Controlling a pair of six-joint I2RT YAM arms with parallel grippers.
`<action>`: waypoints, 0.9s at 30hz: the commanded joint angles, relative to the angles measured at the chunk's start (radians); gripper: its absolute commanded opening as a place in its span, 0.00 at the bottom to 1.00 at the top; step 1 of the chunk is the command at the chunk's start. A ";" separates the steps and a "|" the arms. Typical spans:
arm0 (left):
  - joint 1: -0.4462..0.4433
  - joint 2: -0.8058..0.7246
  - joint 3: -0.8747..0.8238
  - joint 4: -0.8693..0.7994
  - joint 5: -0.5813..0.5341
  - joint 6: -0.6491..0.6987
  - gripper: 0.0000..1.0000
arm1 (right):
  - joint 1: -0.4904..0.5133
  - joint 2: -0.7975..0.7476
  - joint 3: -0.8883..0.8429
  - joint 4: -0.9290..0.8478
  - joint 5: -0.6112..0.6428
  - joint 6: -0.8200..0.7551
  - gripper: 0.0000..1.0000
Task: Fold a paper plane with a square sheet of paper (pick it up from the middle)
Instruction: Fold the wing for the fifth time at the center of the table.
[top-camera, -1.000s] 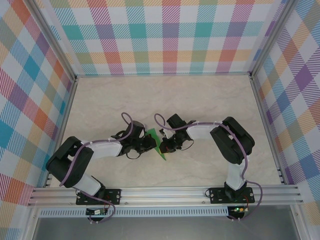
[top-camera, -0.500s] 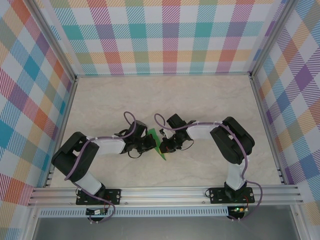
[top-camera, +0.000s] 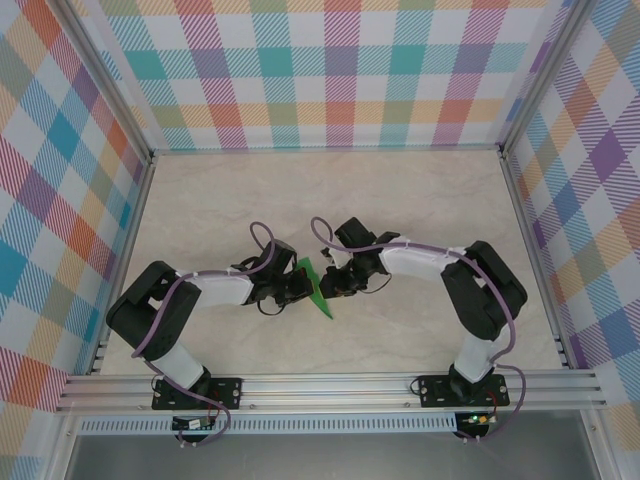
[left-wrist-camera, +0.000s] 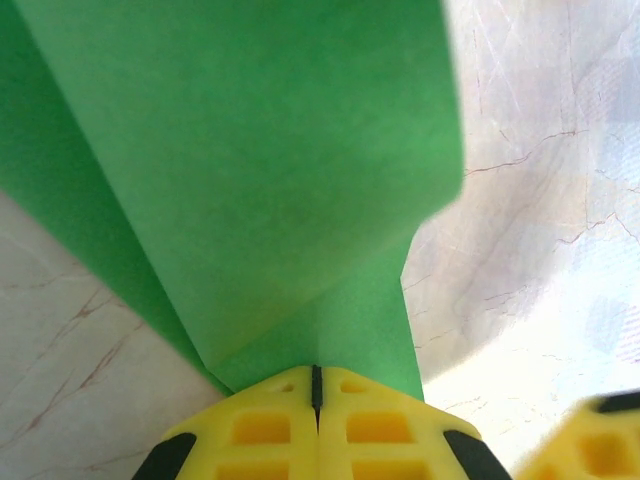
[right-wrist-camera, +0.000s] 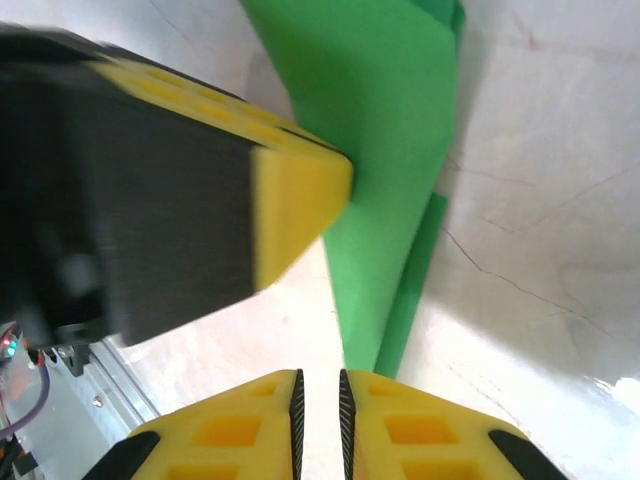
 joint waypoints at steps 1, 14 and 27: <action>-0.008 0.024 -0.002 -0.087 -0.052 0.012 0.01 | 0.010 -0.040 0.014 -0.038 0.032 0.027 0.17; -0.009 0.026 -0.007 -0.092 -0.059 0.005 0.00 | 0.045 0.081 0.007 0.059 -0.053 0.071 0.06; -0.009 0.031 -0.028 -0.091 -0.070 -0.011 0.00 | 0.045 0.128 -0.057 0.073 -0.052 0.059 0.06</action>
